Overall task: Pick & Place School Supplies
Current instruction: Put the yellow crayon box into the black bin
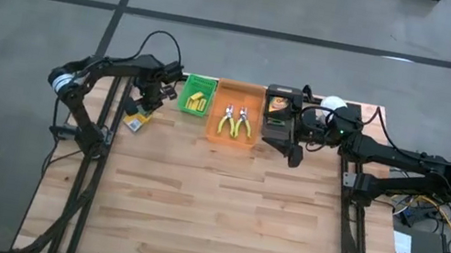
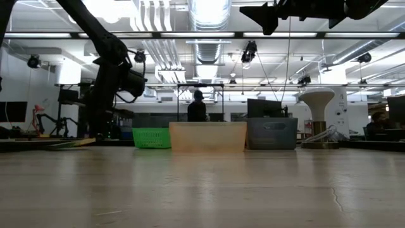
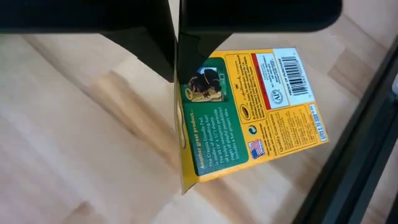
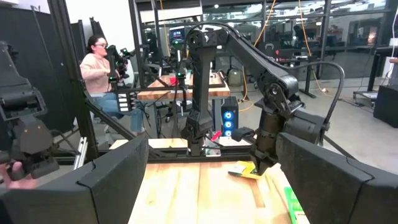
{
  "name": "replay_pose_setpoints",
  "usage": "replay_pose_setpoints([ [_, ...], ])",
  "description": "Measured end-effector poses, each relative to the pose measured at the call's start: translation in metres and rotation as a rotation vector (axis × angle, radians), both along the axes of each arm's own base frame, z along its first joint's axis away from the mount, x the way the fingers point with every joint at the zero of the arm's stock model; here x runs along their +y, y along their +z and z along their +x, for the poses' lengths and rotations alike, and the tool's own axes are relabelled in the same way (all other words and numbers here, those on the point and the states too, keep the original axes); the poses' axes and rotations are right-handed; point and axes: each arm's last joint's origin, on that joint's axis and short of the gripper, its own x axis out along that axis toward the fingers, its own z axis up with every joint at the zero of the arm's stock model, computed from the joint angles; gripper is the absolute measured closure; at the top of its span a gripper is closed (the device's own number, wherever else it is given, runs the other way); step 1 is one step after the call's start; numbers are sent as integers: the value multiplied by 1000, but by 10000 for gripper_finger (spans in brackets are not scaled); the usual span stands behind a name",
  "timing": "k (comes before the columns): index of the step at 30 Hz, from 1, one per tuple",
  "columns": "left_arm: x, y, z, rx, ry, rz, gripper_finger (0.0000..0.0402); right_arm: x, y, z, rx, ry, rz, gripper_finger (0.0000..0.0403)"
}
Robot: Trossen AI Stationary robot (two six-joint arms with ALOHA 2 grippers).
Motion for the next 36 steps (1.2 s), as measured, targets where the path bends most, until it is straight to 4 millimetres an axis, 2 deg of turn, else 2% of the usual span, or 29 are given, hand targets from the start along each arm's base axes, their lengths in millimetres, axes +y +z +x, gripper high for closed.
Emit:
replay_pose_setpoints([
  [9,1,18,1,-36,-4,61,398,0,0,0,0,0,0,53],
  [16,4,39,2,-76,-80,135,398,0,0,0,0,0,0,53],
  [26,2,89,0,-169,-197,300,392,0,0,0,0,0,0,53],
  [36,-14,135,1,-302,-298,531,394,0,0,0,0,0,0,53],
])
